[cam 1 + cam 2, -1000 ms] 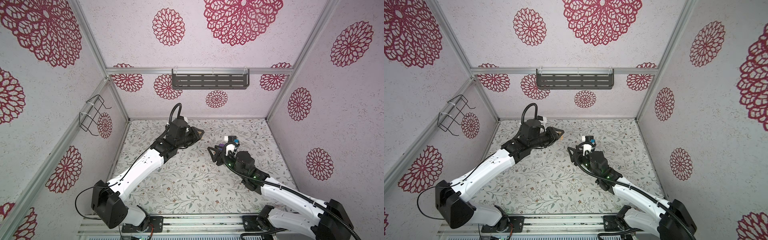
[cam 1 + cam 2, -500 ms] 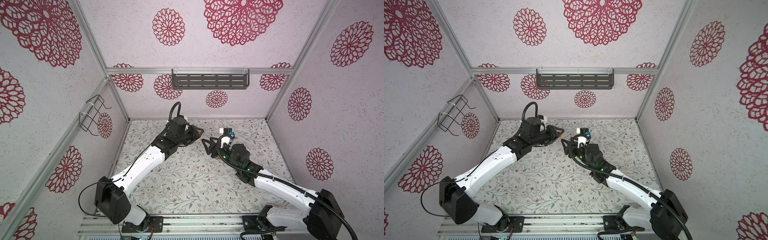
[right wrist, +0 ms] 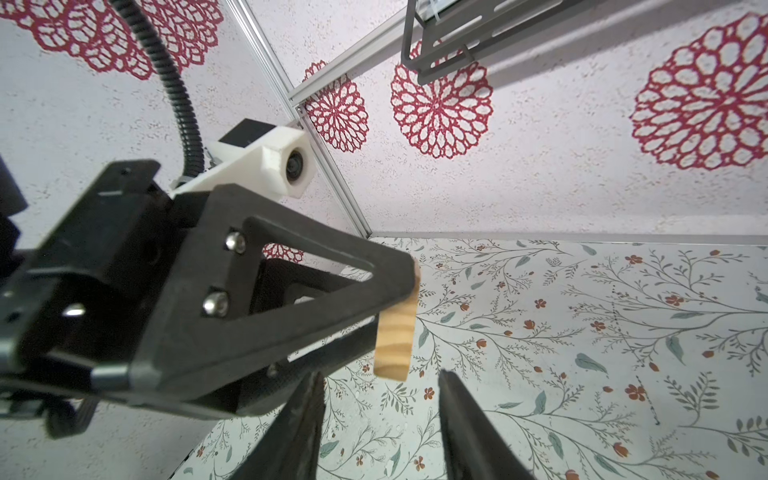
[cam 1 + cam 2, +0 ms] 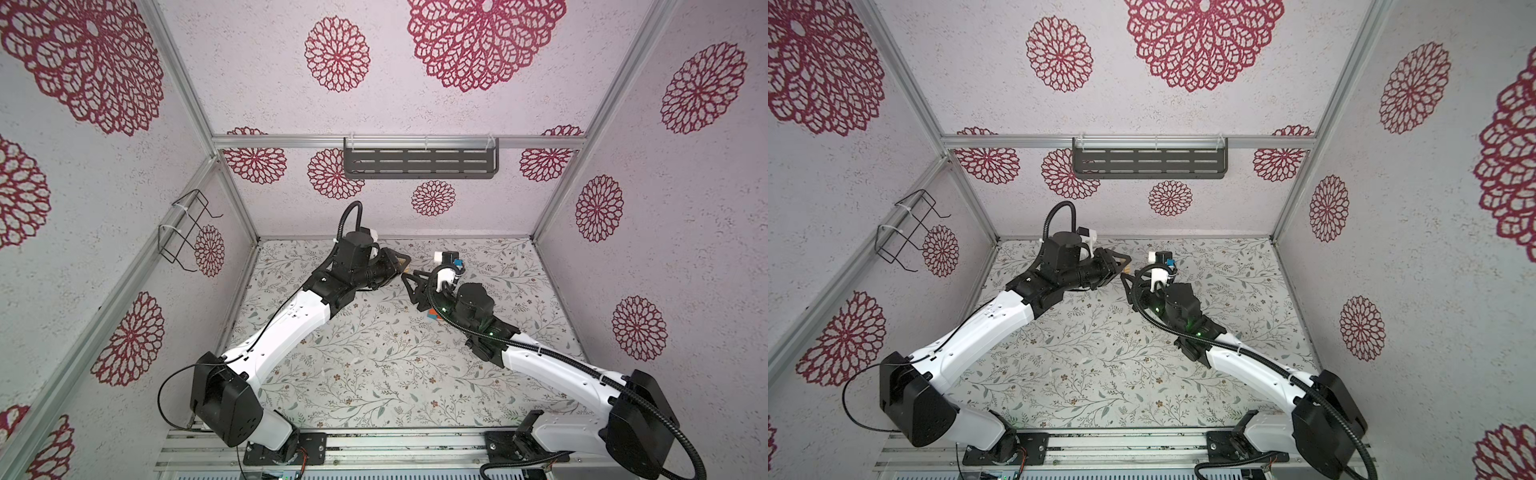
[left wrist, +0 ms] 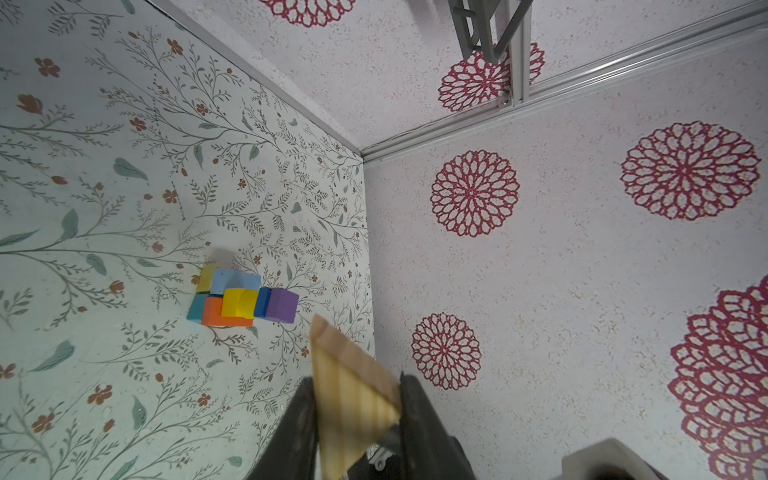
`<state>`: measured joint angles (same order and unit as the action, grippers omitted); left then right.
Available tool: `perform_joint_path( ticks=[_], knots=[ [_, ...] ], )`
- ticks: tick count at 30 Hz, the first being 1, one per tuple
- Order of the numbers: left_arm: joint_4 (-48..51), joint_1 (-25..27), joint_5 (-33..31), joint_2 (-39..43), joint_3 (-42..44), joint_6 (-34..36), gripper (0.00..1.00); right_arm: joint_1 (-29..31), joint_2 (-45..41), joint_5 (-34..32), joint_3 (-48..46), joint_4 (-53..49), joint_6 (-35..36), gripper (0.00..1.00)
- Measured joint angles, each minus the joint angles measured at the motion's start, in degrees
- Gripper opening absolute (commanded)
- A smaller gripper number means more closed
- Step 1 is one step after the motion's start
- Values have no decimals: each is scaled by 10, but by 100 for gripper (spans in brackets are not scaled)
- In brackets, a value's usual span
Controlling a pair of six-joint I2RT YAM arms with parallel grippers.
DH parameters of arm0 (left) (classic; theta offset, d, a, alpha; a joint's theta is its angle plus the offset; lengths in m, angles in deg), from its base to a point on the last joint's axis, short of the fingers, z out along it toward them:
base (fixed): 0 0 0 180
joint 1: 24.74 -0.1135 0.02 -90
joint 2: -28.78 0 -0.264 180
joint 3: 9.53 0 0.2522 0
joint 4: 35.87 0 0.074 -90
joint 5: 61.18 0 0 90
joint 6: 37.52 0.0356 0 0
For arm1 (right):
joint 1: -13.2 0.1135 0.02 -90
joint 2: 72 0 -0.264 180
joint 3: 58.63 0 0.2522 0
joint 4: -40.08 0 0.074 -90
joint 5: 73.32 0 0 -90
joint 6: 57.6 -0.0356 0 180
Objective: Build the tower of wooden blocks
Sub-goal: 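Raise the wedge with the left gripper while the right gripper reaches toward it, then close the right gripper on the wedge beside the left gripper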
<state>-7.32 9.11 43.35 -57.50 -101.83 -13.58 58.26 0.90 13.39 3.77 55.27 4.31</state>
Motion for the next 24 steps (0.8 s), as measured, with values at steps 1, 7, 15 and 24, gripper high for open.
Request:
perform_joint_path(
  ticks=[1,7,15,24],
  knots=[
    [0,0,0,0,0,0,25,0,2,0,0,2,0,47],
    [1,0,0,0,-3,0,25,0,10,-9,0,14,0,45],
    [5,0,0,0,-3,1,25,0,16,-16,0,43,0,37],
    [5,1,0,4,-3,1,25,0,39,-16,0,59,0,35]
  ],
)
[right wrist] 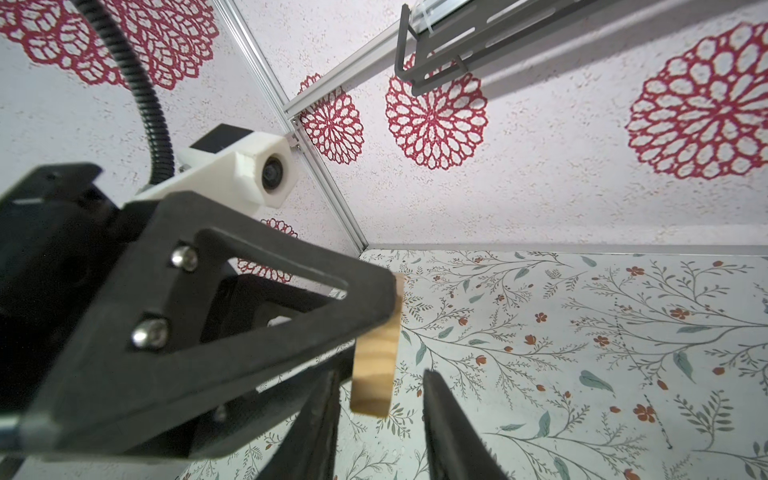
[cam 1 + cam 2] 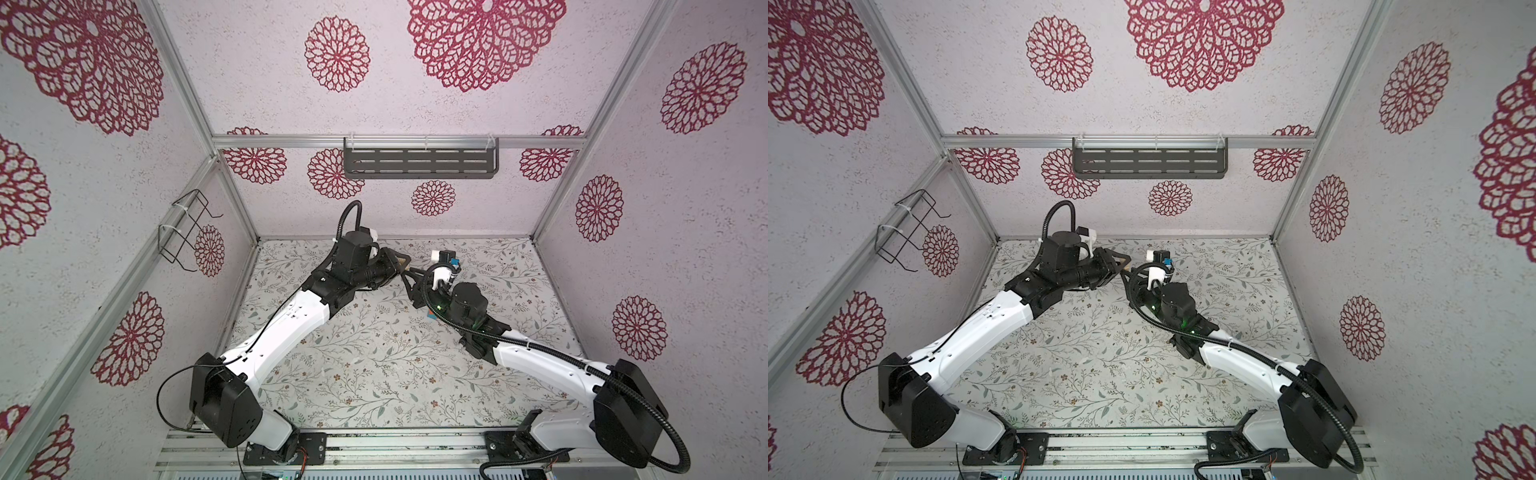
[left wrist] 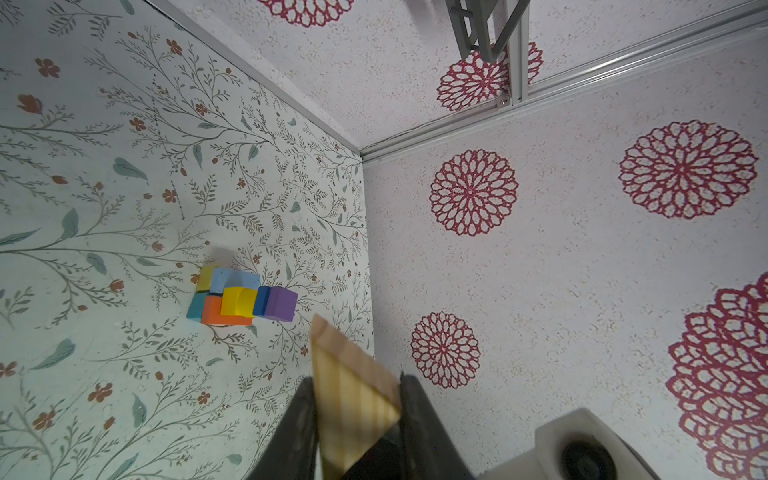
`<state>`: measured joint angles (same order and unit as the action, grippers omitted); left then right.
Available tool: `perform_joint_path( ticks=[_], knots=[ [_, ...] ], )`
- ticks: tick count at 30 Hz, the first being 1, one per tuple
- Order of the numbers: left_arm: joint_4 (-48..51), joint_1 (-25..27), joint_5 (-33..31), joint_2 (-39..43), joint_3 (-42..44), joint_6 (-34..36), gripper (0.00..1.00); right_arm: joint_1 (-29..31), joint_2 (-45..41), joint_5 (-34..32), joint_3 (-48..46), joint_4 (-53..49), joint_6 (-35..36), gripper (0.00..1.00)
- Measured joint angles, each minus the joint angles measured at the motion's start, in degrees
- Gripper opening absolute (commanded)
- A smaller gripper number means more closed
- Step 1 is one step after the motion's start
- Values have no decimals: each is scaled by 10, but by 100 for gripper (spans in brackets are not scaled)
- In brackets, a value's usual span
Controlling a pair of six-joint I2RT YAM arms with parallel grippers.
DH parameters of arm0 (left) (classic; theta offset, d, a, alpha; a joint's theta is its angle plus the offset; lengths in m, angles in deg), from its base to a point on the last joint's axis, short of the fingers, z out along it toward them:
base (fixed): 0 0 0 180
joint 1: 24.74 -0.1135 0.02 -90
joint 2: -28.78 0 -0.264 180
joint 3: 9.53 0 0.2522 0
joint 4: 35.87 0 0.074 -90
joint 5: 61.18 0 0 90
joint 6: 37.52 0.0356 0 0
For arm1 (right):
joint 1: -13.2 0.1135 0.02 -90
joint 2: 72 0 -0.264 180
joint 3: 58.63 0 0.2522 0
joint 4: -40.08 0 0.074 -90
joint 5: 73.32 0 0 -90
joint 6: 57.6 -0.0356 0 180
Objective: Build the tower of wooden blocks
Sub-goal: 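Close the right gripper on the wedge beside the left gripper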
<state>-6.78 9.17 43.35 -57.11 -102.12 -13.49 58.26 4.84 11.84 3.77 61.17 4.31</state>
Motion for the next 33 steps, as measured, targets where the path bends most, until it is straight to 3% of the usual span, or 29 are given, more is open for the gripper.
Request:
perform_joint_path(
  ticks=[21,33],
  knots=[
    [0,16,-2,2,1,0,25,0,0,-10,0,21,-1,26],
    [-2,18,-8,20,10,0,27,1,0,-10,0,37,-5,14]
  ],
)
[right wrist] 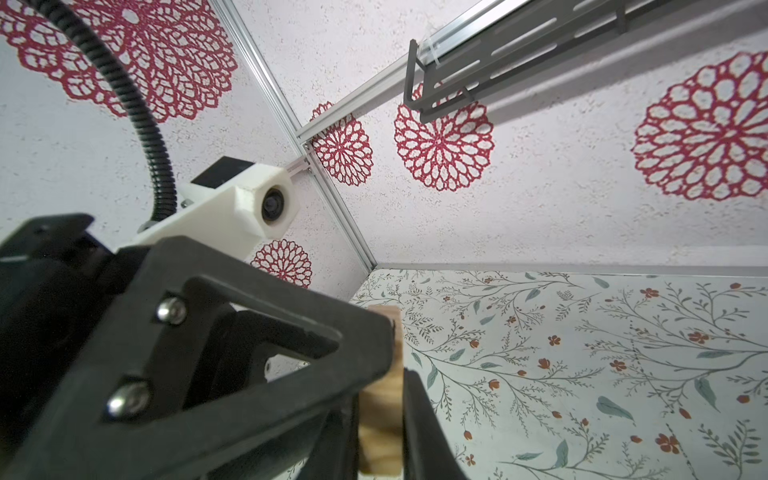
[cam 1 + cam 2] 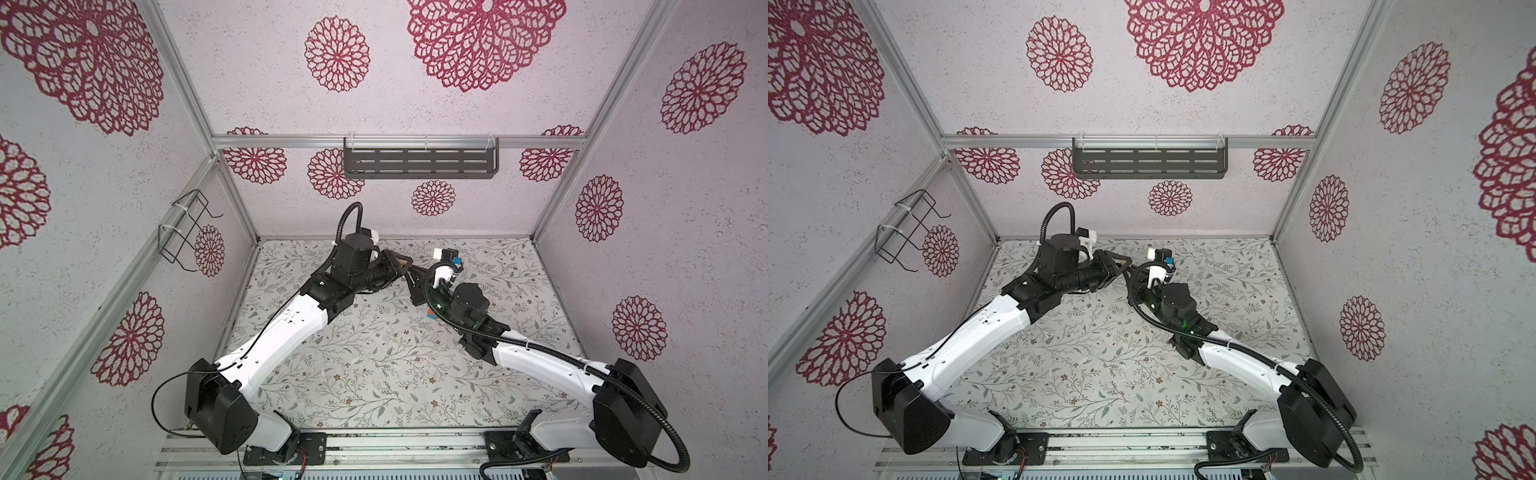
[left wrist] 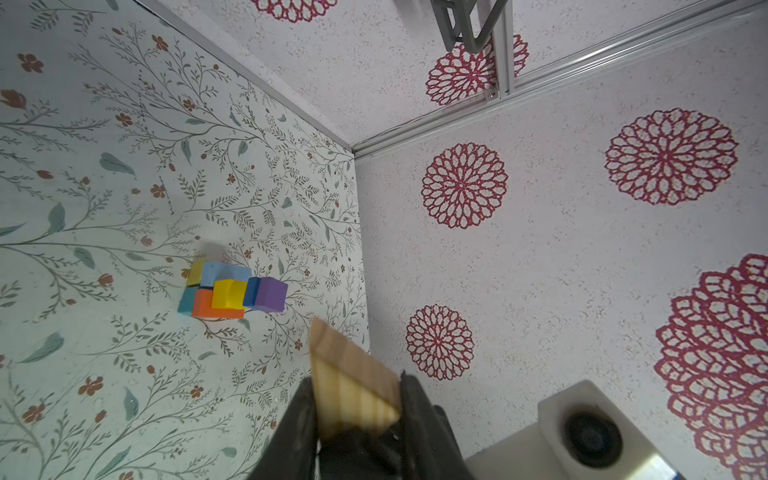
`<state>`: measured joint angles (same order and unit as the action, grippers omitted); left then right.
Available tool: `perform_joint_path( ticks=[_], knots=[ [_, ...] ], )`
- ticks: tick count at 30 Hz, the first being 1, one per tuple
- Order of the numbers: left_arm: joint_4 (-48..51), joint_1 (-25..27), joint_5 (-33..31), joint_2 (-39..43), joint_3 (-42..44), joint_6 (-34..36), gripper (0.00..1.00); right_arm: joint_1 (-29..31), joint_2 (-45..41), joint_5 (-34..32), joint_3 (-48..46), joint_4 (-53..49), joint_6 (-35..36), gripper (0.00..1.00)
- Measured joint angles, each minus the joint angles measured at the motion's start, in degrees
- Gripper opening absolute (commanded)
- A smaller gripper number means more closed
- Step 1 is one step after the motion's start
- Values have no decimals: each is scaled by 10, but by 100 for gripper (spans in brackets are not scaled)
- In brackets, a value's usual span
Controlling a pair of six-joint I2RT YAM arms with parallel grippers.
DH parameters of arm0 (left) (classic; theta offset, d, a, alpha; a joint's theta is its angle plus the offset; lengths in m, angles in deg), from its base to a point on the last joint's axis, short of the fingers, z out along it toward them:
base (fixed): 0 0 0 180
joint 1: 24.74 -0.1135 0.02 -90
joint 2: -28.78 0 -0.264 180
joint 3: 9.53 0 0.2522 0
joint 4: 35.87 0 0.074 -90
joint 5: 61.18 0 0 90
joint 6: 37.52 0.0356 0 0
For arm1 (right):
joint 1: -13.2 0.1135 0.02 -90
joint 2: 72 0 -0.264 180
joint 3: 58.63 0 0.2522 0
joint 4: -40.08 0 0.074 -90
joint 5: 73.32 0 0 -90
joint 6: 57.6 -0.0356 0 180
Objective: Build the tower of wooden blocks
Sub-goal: 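Close the right gripper on the wedge beside the left gripper, then open the left gripper and draw it back while the right gripper holds the wedge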
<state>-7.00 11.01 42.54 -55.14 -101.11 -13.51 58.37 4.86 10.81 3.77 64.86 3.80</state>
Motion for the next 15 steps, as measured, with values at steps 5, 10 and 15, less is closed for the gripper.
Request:
perform_joint_path(
  ticks=[5,10,15],
  knots=[
    [0,0,-1,0,0,3,43,0,0,0,0,1,0,8],
    [1,0,-4,1,0,15,70,0,0,-2,0,2,0,8],
    [18,0,-24,10,0,42,91,0,-1,-2,-3,1,0,8]
  ],
)
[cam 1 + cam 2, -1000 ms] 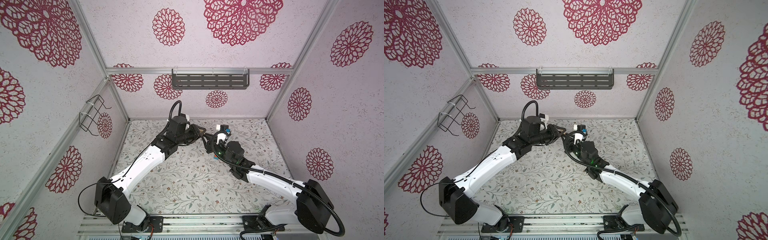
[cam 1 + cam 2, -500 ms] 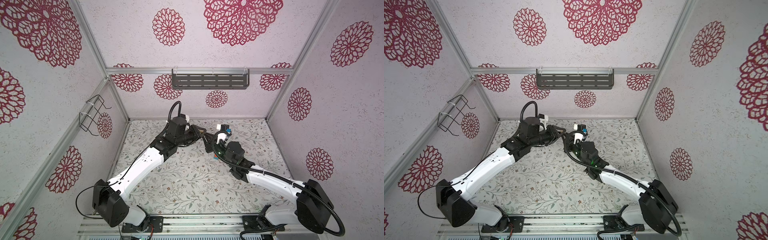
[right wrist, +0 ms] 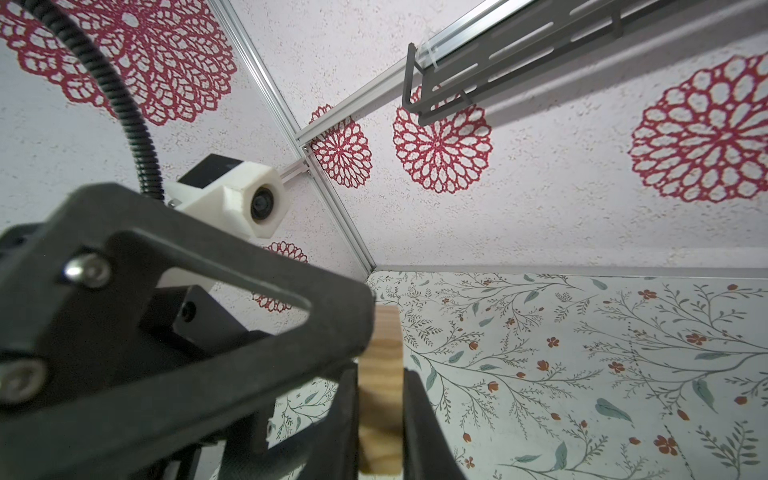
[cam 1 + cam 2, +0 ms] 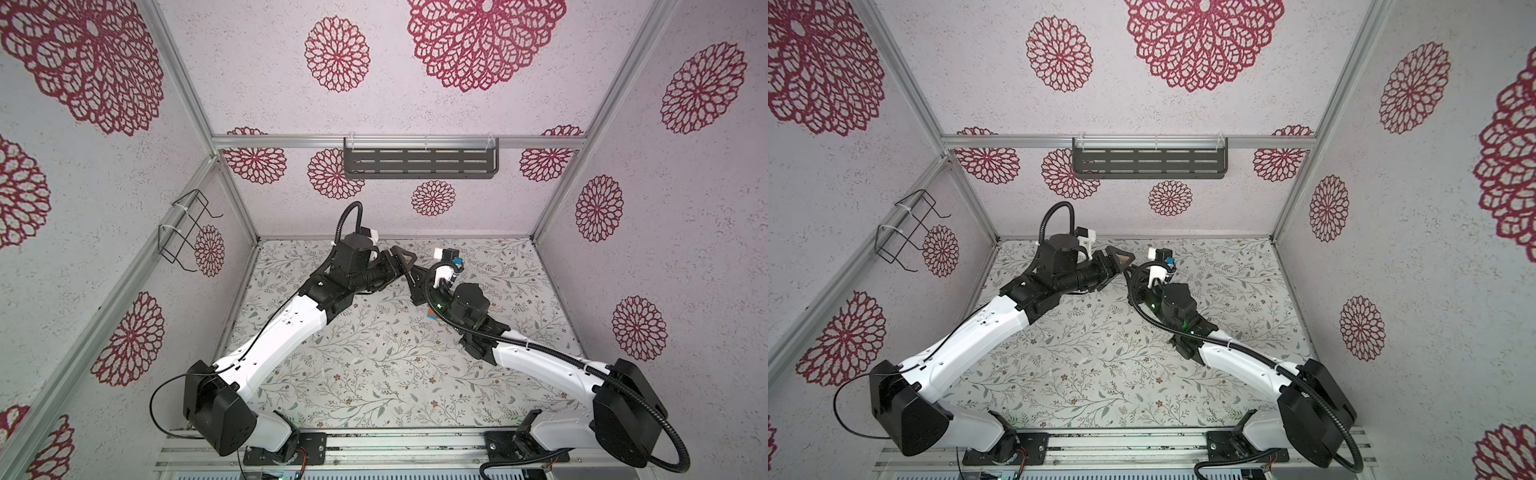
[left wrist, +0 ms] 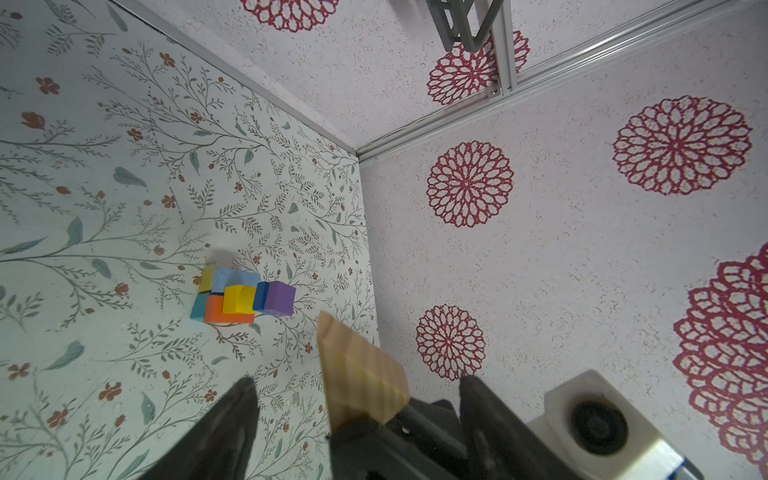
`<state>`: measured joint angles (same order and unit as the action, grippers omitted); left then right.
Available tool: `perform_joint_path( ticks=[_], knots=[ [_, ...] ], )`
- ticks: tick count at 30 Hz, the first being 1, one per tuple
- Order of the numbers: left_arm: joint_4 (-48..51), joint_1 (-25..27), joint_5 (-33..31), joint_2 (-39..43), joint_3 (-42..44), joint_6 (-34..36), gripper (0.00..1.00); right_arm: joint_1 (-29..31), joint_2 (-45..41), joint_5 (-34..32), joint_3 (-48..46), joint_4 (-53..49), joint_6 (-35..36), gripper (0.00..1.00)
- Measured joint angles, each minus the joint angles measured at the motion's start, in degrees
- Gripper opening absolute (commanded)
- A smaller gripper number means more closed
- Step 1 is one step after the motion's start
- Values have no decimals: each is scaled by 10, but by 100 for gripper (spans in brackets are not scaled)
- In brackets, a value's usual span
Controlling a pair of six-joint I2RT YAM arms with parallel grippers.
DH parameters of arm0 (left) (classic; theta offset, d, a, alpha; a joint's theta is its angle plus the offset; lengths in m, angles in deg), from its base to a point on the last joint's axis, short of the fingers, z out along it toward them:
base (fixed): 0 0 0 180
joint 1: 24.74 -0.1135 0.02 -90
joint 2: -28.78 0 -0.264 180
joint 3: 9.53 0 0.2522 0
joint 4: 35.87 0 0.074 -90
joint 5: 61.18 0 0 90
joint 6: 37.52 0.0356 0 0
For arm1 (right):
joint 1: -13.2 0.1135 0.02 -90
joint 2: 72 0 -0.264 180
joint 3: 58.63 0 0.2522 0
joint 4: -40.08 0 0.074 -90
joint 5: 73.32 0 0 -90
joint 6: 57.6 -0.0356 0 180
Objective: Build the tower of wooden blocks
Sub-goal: 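Open the left gripper and draw it back while the right gripper holds the wedge, then carry the wedge with the right gripper over the purple cube and lower it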
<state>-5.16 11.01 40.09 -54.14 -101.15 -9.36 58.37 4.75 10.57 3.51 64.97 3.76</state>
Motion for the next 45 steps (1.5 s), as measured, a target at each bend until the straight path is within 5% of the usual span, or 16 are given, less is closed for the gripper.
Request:
perform_joint_path(
  ticks=[3,25,45],
  knots=[
    [23,-3,-18,14,0,21,100,0,-6,-2,-3,-17,1,8],
    [82,-45,-110,121,153,92,97,-27,-187,-31,-41,-299,111,8],
    [77,-46,-138,130,237,113,97,-121,-120,8,-57,-326,133,7]
  ],
)
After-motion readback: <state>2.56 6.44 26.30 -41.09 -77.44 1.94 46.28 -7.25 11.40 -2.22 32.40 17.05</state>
